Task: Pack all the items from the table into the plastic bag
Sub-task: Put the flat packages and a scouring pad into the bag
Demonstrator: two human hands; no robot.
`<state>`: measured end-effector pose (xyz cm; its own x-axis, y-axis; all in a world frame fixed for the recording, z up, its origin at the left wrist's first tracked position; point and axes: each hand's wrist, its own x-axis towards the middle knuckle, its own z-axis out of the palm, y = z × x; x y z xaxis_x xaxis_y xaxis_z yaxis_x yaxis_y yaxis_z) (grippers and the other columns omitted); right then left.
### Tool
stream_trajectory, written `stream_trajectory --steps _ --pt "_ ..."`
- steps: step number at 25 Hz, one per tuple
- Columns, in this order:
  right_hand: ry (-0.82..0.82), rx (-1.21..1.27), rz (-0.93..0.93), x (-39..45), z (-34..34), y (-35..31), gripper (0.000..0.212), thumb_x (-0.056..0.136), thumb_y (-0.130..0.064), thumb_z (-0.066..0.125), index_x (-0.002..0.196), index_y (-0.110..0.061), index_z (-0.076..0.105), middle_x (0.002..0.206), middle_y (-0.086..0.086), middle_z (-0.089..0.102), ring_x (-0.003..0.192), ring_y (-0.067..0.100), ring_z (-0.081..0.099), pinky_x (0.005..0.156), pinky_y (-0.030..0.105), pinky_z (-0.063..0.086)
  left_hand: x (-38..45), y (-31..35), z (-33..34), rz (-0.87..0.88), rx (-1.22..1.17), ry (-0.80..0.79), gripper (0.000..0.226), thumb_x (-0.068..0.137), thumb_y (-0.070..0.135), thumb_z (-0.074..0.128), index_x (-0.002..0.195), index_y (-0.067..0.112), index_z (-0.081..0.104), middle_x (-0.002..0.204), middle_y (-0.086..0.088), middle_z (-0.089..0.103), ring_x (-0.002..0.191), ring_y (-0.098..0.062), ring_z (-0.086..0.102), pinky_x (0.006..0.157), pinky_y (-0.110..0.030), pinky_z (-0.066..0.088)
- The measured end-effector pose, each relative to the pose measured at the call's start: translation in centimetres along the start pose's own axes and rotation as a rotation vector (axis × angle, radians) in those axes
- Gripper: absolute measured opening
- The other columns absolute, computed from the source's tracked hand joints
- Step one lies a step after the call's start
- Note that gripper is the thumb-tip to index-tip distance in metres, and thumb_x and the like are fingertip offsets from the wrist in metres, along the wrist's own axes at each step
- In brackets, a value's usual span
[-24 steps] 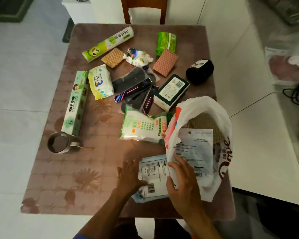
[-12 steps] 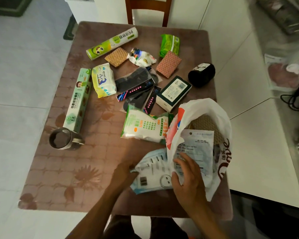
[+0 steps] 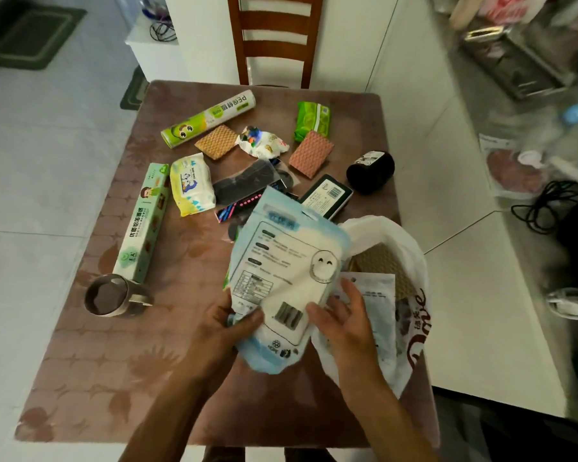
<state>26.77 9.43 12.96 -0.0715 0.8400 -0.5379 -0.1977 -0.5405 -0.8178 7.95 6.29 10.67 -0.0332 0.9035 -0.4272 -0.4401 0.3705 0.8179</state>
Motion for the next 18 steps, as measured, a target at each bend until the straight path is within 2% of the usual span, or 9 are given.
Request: stream_trajectory --steps 3,5,7,9,11,13,15,16,18 --pt "0.027 0.175 -0.037 -0.8 -3.4 -2.6 0.046 0.081 -0.007 0.066 0.124 -0.022 0.060 0.115 0.006 0.072 0.103 0.024 0.069 0.083 0.046 0.057 0.9 -0.6 5.1 0.044 0.102 -0.169 0.054 0.068 0.024 0.081 0.117 0.011 0.063 0.120 -0.013 0.067 0.110 -0.032 0.064 0.087 -0.043 0.056" --pt "0.207 0.156 -0.139 -0.6 -6.9 -3.1 0.037 0.084 -0.002 0.063 0.115 -0.021 0.066 0.108 0.003 0.074 0.099 0.024 0.071 0.080 0.044 0.059 2.0 -2.0 7.3 0.060 0.419 -0.214 0.056 0.074 0.043 0.075 0.124 0.026 0.056 0.131 0.000 0.060 0.119 -0.020 0.057 0.095 -0.042 0.052" --pt "0.461 0.015 -0.191 0.0 -11.0 -2.9 0.030 0.085 -0.002 0.065 0.102 -0.026 0.068 0.101 0.002 0.076 0.093 0.023 0.072 0.071 0.036 0.060 3.4 -3.7 8.3 0.128 0.850 -0.070 0.052 0.079 0.056 0.065 0.126 0.039 0.050 0.139 0.009 0.045 0.127 -0.012 0.045 0.105 -0.039 0.043" --pt "0.547 -0.195 -0.112 0.8 -14.3 -1.5 0.027 0.085 -0.004 0.066 0.094 -0.029 0.068 0.099 0.004 0.075 0.084 0.021 0.072 0.067 0.035 0.059 4.1 -5.5 8.6 0.151 1.179 0.010 0.057 0.084 0.047 0.063 0.136 0.035 0.044 0.148 0.002 0.033 0.133 -0.018 0.034 0.110 -0.035 0.030" --pt "0.448 -0.363 0.069 1.9 -16.1 0.6 0.027 0.086 -0.004 0.064 0.100 -0.028 0.066 0.101 0.008 0.074 0.081 0.021 0.072 0.071 0.040 0.059 4.2 -6.9 9.0 0.129 1.250 -0.041 0.062 0.086 0.039 0.063 0.142 0.031 0.039 0.151 -0.003 0.031 0.136 -0.021 0.029 0.110 -0.030 0.026" --pt "0.220 -0.547 0.198 3.1 -15.6 2.0 0.034 0.086 -0.015 0.065 0.116 -0.030 0.059 0.114 0.006 0.070 0.094 0.020 0.069 0.081 0.046 0.059 4.1 -7.8 9.0 0.160 1.233 -0.043 0.064 0.085 0.028 0.063 0.144 0.025 0.038 0.149 -0.005 0.037 0.135 -0.023 0.035 0.109 -0.031 0.027" --pt "0.120 -0.792 0.129 4.1 -14.4 3.1 0.054 0.079 -0.040 0.068 0.128 -0.045 0.045 0.130 -0.003 0.060 0.111 0.018 0.061 0.089 0.048 0.056 4.4 -8.3 8.6 0.197 1.217 0.030 0.069 0.076 0.008 0.061 0.142 0.017 0.042 0.145 -0.011 0.045 0.129 -0.031 0.046 0.103 -0.034 0.037" --pt "0.190 -0.871 0.040 4.6 -14.1 3.2 0.060 0.078 -0.046 0.067 0.131 -0.045 0.039 0.133 -0.005 0.055 0.114 0.019 0.057 0.090 0.048 0.055 4.5 -8.1 8.5 0.197 1.203 0.066 0.073 0.071 -0.002 0.059 0.141 0.014 0.044 0.144 -0.012 0.046 0.124 -0.032 0.051 0.097 -0.031 0.042" --pt "0.481 -0.926 -0.102 5.0 -14.4 2.6 0.062 0.081 -0.042 0.067 0.134 -0.031 0.037 0.134 0.001 0.051 0.116 0.025 0.054 0.092 0.049 0.052 4.4 -7.3 8.7 0.151 1.176 0.114 0.078 0.070 -0.010 0.057 0.142 0.015 0.042 0.149 -0.008 0.041 0.122 -0.028 0.053 0.085 -0.021 0.041"
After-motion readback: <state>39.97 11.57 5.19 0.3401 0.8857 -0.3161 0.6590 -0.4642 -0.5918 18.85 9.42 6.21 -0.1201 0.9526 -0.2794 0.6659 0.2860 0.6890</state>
